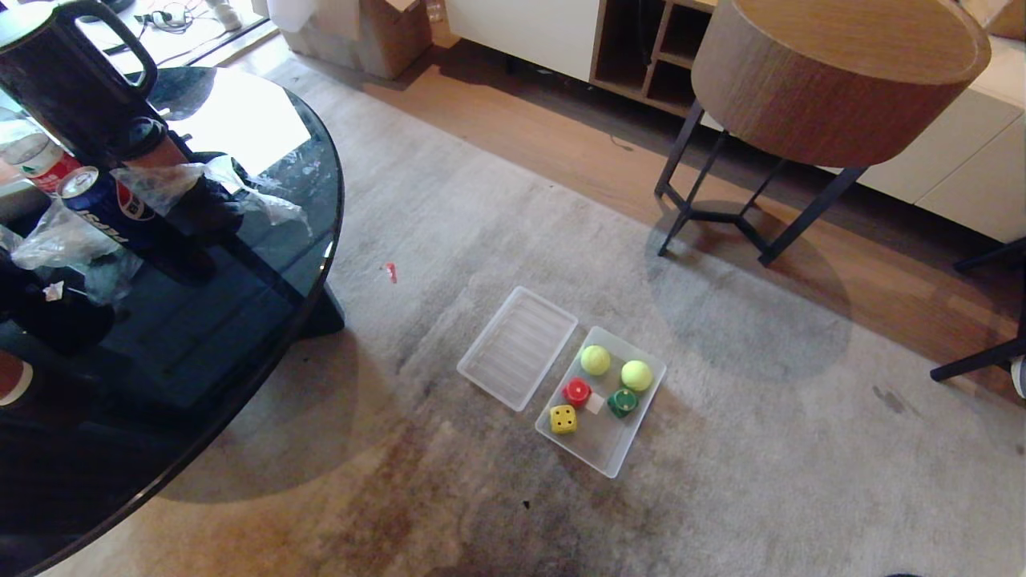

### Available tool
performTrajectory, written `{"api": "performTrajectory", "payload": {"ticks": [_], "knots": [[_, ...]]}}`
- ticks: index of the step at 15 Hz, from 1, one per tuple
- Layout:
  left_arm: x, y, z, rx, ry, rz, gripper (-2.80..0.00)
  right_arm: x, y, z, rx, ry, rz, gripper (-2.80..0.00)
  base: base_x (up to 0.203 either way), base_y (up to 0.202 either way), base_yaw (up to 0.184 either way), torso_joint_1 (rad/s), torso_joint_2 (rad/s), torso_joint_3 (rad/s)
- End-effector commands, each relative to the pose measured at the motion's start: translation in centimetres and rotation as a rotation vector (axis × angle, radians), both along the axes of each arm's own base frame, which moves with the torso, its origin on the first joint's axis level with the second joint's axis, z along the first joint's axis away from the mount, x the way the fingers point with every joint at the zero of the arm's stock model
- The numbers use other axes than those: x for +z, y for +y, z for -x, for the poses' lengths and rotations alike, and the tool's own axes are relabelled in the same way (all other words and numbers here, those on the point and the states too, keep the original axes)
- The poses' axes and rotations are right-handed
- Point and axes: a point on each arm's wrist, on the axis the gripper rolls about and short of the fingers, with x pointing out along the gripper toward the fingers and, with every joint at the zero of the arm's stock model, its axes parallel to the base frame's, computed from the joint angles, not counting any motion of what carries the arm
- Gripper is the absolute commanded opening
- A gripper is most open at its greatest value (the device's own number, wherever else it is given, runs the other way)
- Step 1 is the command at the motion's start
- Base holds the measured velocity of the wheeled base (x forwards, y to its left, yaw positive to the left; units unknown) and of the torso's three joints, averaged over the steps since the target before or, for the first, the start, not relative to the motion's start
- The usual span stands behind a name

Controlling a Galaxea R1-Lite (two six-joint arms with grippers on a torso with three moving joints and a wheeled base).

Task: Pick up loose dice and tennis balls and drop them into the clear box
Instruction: Put the toys in the box

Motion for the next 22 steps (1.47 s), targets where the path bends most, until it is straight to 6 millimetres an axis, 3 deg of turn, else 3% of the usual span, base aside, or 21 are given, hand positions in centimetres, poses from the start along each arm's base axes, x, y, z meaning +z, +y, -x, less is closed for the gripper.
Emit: {"api": "performTrajectory", "payload": {"ticks": [1, 22], "knots": [[0.0, 0.0, 0.0, 0.0, 0.0, 0.0, -2.8, -0.01, 0.0, 0.0, 0.001, 0.001, 0.001, -2.8, 0.0, 0.0, 0.0, 0.001, 0.01, -0.198], [0.0, 0.0, 0.0, 0.0, 0.0, 0.002, -2.8, -0.01, 0.0, 0.0, 0.001, 0.001, 0.001, -2.8, 0.0, 0.0, 0.0, 0.003, 0.0, -0.198]]}}
